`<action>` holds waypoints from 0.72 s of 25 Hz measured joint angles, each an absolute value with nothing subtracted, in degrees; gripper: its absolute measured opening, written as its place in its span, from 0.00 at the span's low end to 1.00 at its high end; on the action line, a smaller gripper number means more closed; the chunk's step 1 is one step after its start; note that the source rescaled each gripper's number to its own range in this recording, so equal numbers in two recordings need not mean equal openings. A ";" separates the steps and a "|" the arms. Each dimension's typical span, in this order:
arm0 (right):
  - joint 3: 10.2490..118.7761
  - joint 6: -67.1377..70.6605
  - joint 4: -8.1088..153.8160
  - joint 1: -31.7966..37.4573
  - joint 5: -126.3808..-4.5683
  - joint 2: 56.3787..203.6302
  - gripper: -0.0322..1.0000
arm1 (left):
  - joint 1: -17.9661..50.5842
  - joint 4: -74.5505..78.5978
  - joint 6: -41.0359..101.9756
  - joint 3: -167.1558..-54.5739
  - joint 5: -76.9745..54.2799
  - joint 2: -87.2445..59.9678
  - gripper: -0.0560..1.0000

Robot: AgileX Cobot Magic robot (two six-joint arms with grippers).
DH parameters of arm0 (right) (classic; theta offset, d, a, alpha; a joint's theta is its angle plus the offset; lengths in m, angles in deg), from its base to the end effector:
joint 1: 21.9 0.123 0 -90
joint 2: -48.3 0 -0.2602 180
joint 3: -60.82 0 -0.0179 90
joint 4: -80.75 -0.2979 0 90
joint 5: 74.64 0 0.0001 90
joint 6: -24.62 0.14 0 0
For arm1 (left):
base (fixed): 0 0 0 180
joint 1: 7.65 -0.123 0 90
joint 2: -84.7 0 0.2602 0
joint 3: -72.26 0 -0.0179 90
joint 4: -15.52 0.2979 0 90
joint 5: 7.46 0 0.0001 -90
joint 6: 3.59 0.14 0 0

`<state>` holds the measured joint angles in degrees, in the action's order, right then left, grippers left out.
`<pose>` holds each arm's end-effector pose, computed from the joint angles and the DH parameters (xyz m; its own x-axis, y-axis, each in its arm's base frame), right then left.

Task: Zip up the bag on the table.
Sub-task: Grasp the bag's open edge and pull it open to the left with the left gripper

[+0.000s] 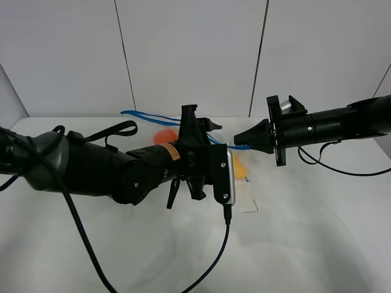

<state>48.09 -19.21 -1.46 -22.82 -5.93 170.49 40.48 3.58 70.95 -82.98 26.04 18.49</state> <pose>0.3877 0.1231 0.0972 -0.9827 0.1815 -0.0364 0.0293 0.3465 0.9376 0.3119 -0.3241 0.1121 0.5244 0.7588 -0.3862 0.4488 0.1392 0.8827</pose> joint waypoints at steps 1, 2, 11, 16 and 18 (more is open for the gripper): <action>48.09 -19.21 -1.46 -22.82 -5.93 170.49 0.03 | 40.48 3.58 70.88 -82.98 26.71 18.49 0.80; 48.09 -19.21 -1.46 -22.82 -5.93 170.49 0.03 | 40.48 3.58 70.72 -82.98 27.07 18.49 0.76; 48.09 -19.21 -1.46 -22.82 -5.93 170.49 0.03 | 40.48 7.07 66.73 -82.98 27.56 19.57 0.53; 48.09 -19.21 -1.46 -22.82 -5.93 170.49 0.03 | 40.48 7.58 66.20 -82.98 28.40 19.62 0.53; 48.09 -19.21 -1.46 -22.82 -5.93 170.49 0.03 | 40.48 7.92 66.00 -82.98 28.40 19.62 0.53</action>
